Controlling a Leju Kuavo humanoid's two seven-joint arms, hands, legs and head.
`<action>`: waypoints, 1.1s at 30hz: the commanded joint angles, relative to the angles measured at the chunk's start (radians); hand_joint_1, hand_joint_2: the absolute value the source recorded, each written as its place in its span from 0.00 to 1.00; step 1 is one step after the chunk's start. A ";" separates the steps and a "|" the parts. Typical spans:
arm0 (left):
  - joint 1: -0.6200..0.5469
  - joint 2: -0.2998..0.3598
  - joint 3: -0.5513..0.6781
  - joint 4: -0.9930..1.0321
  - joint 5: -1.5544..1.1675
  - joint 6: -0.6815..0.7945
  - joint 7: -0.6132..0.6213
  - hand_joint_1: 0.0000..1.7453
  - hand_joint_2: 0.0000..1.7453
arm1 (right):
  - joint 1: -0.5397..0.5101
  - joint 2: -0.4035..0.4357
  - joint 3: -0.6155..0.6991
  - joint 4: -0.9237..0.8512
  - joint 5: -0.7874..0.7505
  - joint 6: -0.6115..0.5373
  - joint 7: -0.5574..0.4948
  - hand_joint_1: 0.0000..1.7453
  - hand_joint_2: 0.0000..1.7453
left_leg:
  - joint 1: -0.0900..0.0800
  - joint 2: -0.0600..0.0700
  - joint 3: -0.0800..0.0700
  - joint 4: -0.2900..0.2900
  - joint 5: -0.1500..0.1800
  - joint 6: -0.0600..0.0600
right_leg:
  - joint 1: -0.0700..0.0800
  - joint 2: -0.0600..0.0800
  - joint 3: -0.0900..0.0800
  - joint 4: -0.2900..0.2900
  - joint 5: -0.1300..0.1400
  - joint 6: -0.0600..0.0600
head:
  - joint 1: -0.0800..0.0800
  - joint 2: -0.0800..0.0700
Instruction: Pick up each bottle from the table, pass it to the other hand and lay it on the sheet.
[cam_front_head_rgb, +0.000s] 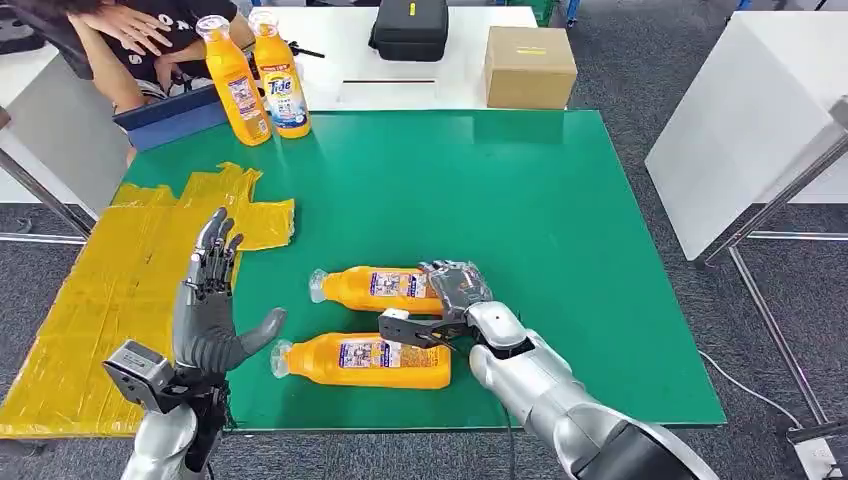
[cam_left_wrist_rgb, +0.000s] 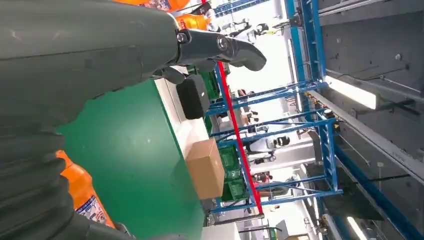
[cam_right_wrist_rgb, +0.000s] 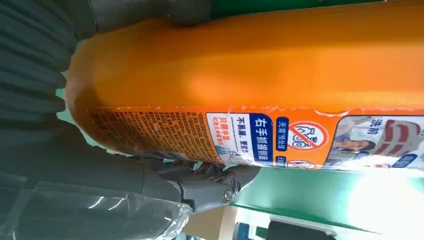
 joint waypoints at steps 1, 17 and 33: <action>0.005 -0.001 0.025 -0.012 -0.010 0.004 0.009 0.00 1.00 | 0.005 -0.006 -0.096 -0.073 -0.005 -0.140 -0.011 1.00 1.00 | 0.000 0.000 0.004 0.000 -0.002 -0.003 | 0.000 -0.001 0.003 0.000 -0.002 -0.001 | 0.000 0.000; -0.100 0.001 -0.014 0.090 -0.038 0.019 0.022 0.00 1.00 | 0.120 -0.029 -0.259 -0.460 -0.189 -0.325 -0.141 1.00 1.00 | 0.000 -0.005 0.001 0.001 -0.001 -0.003 | 0.000 -0.006 0.002 0.001 -0.002 -0.001 | 0.000 0.000; -0.454 -0.036 -0.133 0.510 0.099 -0.134 0.232 0.00 1.00 | 0.037 0.065 -0.321 -0.212 -0.735 -0.287 -0.522 1.00 1.00 | 0.000 -0.003 0.001 0.001 0.000 -0.002 | 0.000 -0.004 0.001 0.001 -0.001 -0.001 | 0.000 0.000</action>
